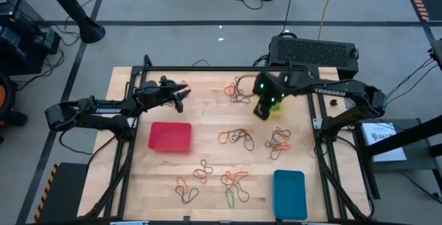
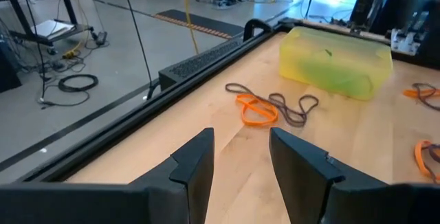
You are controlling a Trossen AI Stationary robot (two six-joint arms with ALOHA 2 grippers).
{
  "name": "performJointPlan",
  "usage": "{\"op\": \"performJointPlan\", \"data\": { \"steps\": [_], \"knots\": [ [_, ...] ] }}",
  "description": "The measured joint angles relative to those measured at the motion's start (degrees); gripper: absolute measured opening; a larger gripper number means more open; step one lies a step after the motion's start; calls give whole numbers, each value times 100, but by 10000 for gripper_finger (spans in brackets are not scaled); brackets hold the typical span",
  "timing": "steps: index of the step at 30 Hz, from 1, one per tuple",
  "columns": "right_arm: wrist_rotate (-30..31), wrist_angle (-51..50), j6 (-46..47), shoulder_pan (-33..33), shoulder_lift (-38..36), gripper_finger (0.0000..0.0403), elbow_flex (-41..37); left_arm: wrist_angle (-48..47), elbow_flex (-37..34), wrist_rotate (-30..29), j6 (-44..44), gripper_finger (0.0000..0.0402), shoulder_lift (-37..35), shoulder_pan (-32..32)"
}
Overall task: Sort rubber bands into baskets
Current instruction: Put the green rubber band into the yellow bin
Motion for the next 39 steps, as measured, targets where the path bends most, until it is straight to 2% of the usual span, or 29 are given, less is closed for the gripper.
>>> {"op": "performJointPlan", "data": {
  "steps": [4,8,14,20,23,27,33,39],
  "knots": [
    [-494,1103,-176,884,20,102,-265,-38,0,1,38,148,0,0],
    [-845,2212,-847,1778,112,102,-623,-27,0,1,159,148,0,0],
    [-1130,3577,-2841,2798,602,102,-1049,-19,0,1,192,148,0,0],
    [-1136,4964,-4422,3376,1481,102,-1084,-34,0,216,200,148,0,0],
    [-1130,6065,-4478,3519,1961,102,-1083,-32,0,250,329,148,0,0],
    [-1128,7506,-4022,3693,2534,102,-1075,-34,0,252,309,148,0,0],
    [-1319,7555,-3610,3996,3096,102,-568,-218,0,270,310,148,0,0],
    [-1281,6143,-3529,4293,3463,102,339,-502,0,338,148,148,0,0]
  ]
}}
